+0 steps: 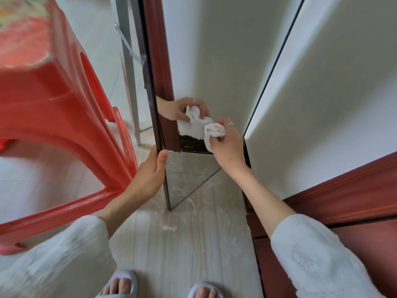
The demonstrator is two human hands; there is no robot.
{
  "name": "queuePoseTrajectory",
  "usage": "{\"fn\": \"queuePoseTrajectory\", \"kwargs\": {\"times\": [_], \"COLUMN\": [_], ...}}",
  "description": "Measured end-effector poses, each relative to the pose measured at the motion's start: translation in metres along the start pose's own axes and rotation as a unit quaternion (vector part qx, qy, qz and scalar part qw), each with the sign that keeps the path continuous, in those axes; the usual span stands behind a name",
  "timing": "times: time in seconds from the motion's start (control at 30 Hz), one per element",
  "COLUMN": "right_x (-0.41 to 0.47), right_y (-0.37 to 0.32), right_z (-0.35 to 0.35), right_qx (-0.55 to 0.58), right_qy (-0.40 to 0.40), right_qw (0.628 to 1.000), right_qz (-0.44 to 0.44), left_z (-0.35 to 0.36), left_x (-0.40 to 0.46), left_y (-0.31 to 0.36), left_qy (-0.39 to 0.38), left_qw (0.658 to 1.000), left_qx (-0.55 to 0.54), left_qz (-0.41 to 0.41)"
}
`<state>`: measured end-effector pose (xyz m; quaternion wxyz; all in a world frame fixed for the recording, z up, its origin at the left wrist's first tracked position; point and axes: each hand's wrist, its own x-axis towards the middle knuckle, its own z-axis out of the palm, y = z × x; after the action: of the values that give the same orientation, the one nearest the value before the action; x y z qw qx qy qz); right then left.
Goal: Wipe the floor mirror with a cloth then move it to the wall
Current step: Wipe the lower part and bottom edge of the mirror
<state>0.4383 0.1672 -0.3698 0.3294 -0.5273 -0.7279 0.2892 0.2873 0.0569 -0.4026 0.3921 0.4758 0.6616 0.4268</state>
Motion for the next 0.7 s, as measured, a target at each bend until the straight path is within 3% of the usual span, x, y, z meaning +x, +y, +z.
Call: {"fn": "queuePoseTrajectory", "kwargs": {"times": [0.23,0.37,0.47,0.6,0.7], "right_x": [0.003,-0.011,-0.037,-0.062,-0.054], "right_y": [-0.069,-0.065,-0.029,0.017,0.021], "right_z": [-0.019,0.001,0.030,0.046,0.029], "right_qx": [-0.007,-0.056,-0.099,-0.189,-0.172], "right_qy": [0.025,0.003,-0.063,-0.226,-0.157], "right_qw": [0.988,0.974,0.970,0.945,0.966], "right_qz": [-0.154,-0.219,-0.214,-0.139,-0.115], "left_z": [-0.022,-0.027,-0.028,-0.029,-0.029], "left_x": [-0.012,-0.018,-0.020,-0.023,-0.019], "left_y": [0.022,0.036,0.039,0.048,0.041], "left_qy": [-0.016,-0.009,-0.005,-0.020,-0.006], "left_qw": [0.998,0.994,0.993,0.996,0.994], "left_qx": [-0.055,-0.104,-0.116,-0.086,-0.106], "left_qz": [-0.024,-0.019,-0.012,0.007,-0.006]}}
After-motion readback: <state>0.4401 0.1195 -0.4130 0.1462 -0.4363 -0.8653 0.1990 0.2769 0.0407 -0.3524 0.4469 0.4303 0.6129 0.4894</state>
